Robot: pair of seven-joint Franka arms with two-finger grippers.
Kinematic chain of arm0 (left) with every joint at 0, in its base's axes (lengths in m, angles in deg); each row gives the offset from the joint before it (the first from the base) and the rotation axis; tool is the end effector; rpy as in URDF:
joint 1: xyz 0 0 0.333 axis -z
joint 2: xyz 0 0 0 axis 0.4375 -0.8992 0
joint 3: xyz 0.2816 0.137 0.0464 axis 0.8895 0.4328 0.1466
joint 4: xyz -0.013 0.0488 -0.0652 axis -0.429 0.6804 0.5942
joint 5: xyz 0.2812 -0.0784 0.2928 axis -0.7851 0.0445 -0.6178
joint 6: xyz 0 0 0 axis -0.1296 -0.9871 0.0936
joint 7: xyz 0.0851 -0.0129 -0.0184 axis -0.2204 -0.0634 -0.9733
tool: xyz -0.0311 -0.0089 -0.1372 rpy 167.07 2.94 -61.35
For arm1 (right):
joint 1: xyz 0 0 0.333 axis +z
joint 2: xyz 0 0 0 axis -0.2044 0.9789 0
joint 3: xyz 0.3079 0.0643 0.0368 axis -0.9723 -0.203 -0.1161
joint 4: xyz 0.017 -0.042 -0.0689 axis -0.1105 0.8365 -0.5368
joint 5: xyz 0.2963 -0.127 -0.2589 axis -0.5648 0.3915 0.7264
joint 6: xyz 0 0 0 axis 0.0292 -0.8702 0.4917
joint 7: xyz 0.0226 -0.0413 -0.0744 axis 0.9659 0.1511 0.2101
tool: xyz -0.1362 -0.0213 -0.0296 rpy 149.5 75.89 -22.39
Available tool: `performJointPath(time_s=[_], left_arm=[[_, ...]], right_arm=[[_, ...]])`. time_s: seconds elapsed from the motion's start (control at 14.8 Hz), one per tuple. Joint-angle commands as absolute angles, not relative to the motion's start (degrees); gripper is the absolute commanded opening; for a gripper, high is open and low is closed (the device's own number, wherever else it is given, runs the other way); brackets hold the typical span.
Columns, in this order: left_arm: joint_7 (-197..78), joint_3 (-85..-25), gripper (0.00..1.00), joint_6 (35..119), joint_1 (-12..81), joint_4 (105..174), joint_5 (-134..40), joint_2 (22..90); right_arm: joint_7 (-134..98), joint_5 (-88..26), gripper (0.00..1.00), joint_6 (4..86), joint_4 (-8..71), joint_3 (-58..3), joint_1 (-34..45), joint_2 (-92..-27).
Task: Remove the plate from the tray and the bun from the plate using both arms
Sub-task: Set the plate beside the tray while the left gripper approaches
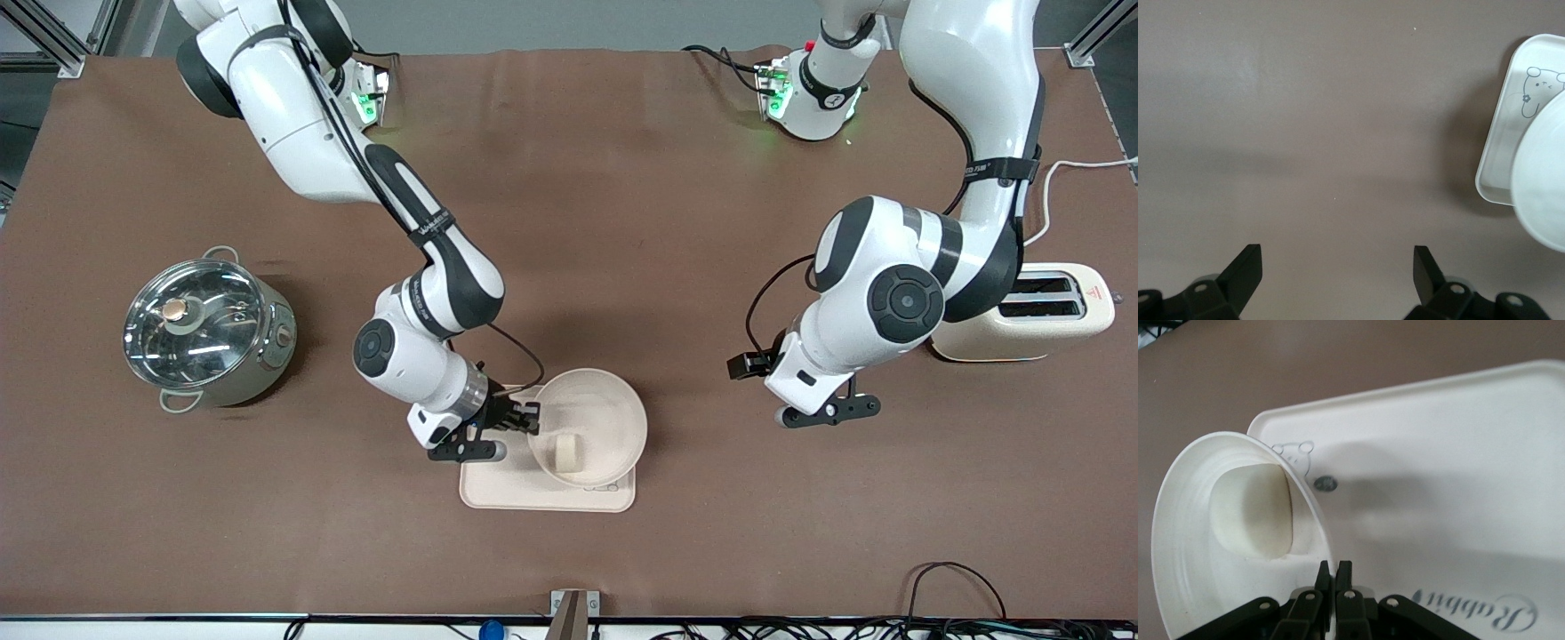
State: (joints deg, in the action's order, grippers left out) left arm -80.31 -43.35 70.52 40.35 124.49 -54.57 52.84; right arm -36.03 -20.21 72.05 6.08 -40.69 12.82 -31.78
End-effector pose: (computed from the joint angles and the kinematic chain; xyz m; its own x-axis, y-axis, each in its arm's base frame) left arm 0.6645 -0.2446 0.3408 0.9874 0.1318 -0.0871 0.1356 -0.9900 0.0398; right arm 0.6908 0.4171 0.1996 0.9928 -0.0744 0.0936 -0.0193 -0.8723 -0.4887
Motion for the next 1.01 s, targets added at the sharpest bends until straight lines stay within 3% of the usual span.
performJointPath(time_s=[0.0, 0.34, 0.54, 0.94], left_arm=[[-82.5, -43.5, 1.00, 69.6, 40.5, 125.1, -55.5, 54.2], [-89.3, -44.4, 1.00, 68.4, 43.7, 133.7, -55.4, 64.6], [-93.8, -48.8, 1.00, 70.3, 43.5, 139.1, -54.7, 68.9], [-101.0, -53.5, 1.00, 82.1, 44.1, 143.9, -55.5, 65.2]], right_arm=[[-36.5, -21.4, 0.00, 73.1, 17.8, -44.7, 11.6, -38.8], [-35.7, -21.4, 0.00, 73.2, 33.3, -49.7, 7.6, -48.7], [-33.2, -21.4, 0.00, 76.1, 40.7, -50.6, 6.6, -51.6], [-27.2, -21.4, 0.00, 84.8, 48.1, -50.6, 6.2, -51.3]])
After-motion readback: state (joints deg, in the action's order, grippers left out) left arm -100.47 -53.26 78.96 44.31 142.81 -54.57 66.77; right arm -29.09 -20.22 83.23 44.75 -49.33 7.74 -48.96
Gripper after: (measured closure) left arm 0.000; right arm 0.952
